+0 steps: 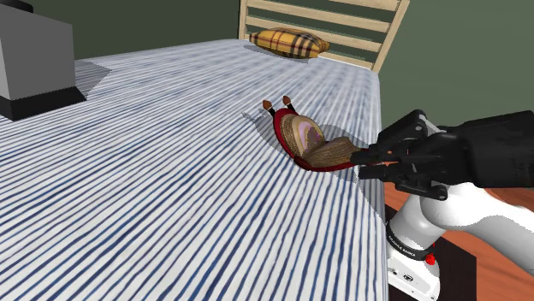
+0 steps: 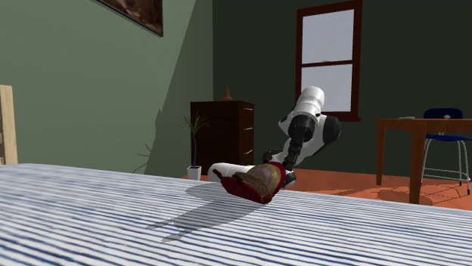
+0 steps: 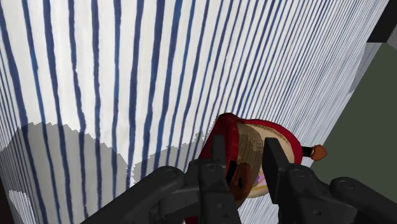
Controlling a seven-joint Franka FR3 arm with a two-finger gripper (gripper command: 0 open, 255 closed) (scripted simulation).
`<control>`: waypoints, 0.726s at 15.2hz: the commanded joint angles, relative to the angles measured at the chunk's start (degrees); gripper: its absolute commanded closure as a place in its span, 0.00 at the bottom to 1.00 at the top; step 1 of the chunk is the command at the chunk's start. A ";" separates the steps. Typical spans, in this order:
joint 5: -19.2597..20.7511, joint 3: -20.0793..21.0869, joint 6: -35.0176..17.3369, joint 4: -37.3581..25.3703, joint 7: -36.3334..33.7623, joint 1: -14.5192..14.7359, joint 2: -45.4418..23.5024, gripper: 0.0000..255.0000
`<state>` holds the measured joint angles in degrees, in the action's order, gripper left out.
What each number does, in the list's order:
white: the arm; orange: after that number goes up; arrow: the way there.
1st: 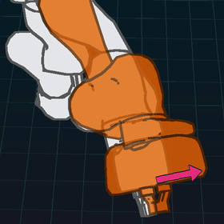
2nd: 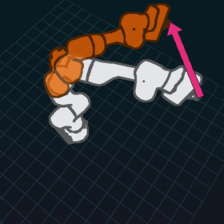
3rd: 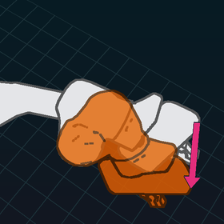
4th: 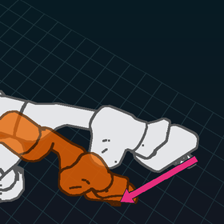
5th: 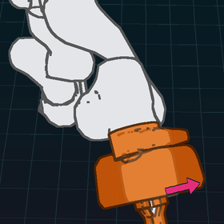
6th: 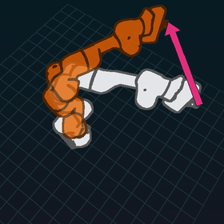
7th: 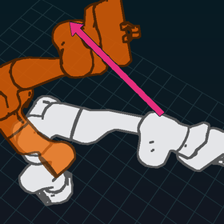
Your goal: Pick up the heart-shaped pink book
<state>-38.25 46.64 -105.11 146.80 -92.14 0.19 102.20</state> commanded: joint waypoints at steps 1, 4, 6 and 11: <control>0.01 0.02 0.02 0.03 0.00 -0.02 -0.02 1.00; 0.83 -1.16 0.29 -1.32 0.35 -0.90 -1.04 1.00; 1.67 -2.36 0.60 -2.71 0.72 -1.76 -2.11 1.00; 3.65 -5.10 1.49 -6.33 1.55 -3.79 -4.86 1.00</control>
<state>-34.90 41.97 -103.74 141.28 -90.70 -3.17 97.91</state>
